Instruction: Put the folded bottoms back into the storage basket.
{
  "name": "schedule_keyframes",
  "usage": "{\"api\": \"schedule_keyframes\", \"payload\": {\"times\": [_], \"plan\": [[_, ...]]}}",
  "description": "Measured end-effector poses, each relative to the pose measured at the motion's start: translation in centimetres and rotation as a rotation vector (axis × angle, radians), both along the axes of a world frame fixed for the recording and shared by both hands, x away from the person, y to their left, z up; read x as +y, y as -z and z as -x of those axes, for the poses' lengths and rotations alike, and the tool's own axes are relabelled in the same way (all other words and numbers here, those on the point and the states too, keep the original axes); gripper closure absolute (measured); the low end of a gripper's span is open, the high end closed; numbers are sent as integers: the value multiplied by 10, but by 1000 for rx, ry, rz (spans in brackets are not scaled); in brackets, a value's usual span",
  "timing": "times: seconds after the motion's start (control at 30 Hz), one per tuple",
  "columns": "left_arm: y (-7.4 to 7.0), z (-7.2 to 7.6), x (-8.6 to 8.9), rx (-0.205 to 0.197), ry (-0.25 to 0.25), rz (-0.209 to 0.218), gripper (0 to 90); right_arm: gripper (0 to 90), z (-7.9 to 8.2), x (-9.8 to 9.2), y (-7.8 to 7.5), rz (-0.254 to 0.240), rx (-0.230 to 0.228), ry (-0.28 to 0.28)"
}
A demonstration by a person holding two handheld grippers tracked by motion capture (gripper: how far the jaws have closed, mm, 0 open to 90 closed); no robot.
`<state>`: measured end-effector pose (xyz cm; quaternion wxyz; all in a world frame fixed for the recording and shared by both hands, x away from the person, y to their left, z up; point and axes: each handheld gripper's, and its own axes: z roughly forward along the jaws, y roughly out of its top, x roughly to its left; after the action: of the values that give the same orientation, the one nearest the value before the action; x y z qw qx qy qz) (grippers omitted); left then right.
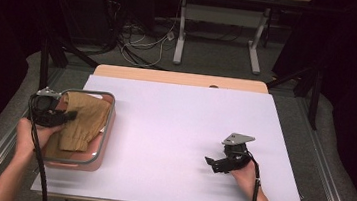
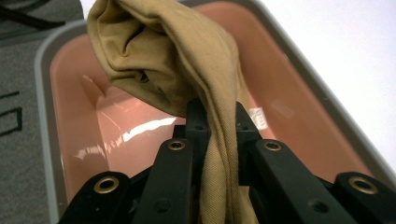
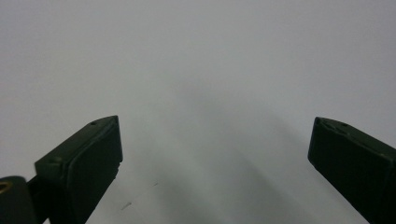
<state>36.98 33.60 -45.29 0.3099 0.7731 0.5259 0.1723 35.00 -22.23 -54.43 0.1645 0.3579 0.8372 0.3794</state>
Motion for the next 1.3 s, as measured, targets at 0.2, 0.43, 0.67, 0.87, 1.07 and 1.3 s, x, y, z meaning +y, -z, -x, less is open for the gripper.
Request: {"api": "schedule_keyframes", "payload": {"times": [0.2, 0.43, 0.67, 0.87, 1.07, 1.3], "plan": [[10, -7, 6, 46, -19, -14, 817, 26, 0, 0, 0, 2, 1, -4], [23, -15, 8, 80, -44, -42, 811, 26, -1, 0, 0, 4, -6, -6], [35, -24, 12, 125, -67, -96, 787, 26, -1, 0, 1, 1, -1, -4], [37, -27, 12, 137, -87, -142, 569, 26, -1, 0, 0, 2, -4, -5], [23, -22, 17, 81, -121, -124, 353, 26, -1, 0, 0, 1, -4, -1], [5, -16, 12, 17, -83, -87, 230, 26, 0, 0, -1, 4, -3, -4]]}}
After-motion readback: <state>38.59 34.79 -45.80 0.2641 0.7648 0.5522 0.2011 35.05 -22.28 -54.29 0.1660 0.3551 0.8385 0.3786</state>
